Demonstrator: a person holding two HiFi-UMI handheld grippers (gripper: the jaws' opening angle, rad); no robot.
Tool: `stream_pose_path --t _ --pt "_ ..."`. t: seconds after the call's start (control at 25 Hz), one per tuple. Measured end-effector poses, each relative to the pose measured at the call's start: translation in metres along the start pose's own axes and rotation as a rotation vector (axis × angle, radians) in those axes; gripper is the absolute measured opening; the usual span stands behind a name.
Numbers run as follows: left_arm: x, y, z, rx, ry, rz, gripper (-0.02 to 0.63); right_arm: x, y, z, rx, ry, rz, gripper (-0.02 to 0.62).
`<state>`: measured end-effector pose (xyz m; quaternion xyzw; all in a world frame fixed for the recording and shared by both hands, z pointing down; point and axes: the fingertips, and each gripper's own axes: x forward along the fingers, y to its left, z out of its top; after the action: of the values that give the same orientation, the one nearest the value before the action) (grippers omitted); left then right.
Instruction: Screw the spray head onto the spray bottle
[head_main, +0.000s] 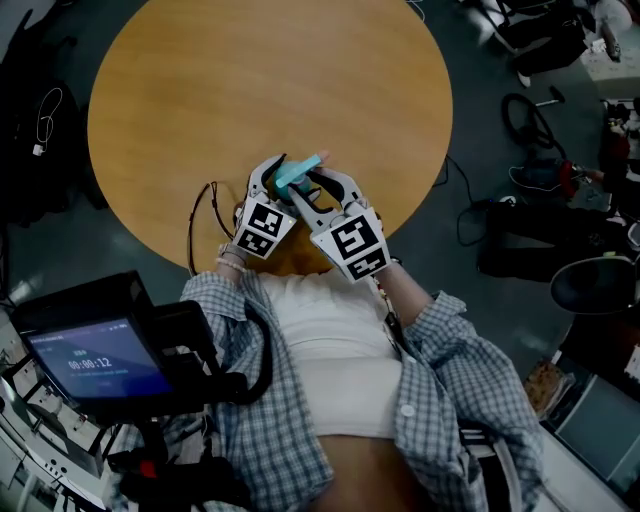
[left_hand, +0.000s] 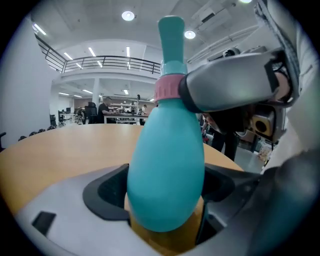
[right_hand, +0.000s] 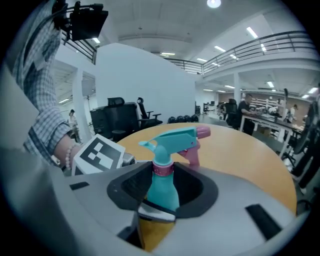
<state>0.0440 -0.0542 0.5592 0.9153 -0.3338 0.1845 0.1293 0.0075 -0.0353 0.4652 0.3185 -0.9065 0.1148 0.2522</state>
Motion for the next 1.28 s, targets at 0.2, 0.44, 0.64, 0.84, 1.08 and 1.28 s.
stream_pose_path --t 0.2,0.44,0.64,0.84,1.08,1.28 --pt "0.004 0.000 -0.003 -0.040 -0.010 0.089 0.411 -0.004 -0.005 -0.001 0.105 -0.008 -0.197 0.121" --pt "0.003 0.000 -0.004 -0.048 -0.001 0.081 0.411 -0.002 0.000 -0.001 0.059 -0.006 -0.155 0.121" --pt "0.002 -0.002 -0.003 -0.050 -0.003 0.056 0.411 -0.001 0.004 -0.005 0.093 0.017 -0.064 0.225" --pt "-0.001 -0.008 -0.005 -0.033 0.006 0.026 0.413 0.000 0.003 -0.009 0.106 0.021 -0.042 0.232" --pt "-0.015 -0.016 -0.016 -0.002 0.031 0.000 0.413 -0.005 -0.002 -0.021 0.120 0.034 -0.035 0.232" --pt "-0.035 -0.017 -0.026 -0.018 0.063 0.009 0.411 -0.015 -0.005 -0.046 0.102 0.088 -0.044 0.230"
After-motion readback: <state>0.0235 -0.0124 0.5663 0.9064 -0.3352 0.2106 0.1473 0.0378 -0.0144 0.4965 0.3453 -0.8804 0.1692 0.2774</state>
